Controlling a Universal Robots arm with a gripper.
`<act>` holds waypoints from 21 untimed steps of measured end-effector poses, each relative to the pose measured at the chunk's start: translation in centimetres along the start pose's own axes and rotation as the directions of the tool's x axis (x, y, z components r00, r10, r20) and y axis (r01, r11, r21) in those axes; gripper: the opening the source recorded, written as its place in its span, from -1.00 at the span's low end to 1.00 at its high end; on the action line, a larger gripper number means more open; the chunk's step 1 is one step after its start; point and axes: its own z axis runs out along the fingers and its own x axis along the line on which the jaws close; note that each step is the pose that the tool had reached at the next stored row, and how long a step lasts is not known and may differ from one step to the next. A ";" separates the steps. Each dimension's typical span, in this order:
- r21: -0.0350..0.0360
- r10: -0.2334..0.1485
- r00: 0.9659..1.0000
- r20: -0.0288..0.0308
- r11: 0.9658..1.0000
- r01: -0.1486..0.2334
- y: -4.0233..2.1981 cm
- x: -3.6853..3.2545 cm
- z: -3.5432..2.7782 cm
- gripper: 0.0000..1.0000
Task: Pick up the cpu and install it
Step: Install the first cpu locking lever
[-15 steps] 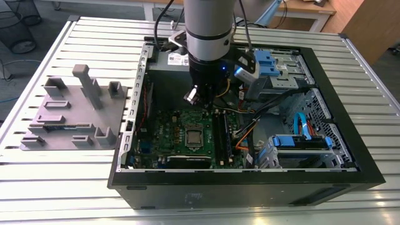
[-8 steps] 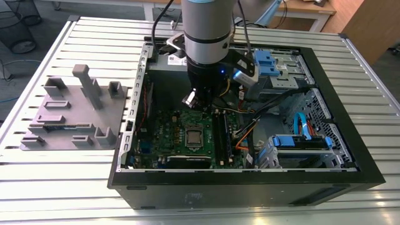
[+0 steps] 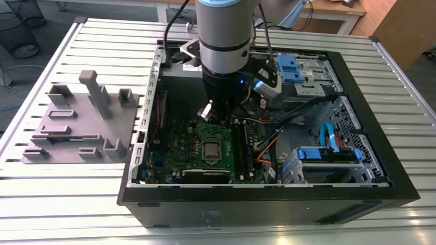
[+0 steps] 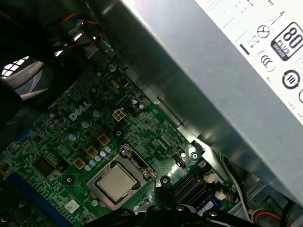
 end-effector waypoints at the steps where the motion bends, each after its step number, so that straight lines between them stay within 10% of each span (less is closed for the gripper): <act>1: 0.000 0.000 1.000 0.000 1.000 0.000 -0.09 0.12 0.01 -0.79; 21: 0.004 0.034 0.999 -0.005 0.999 -0.034 -0.74 1.05 0.54 -0.79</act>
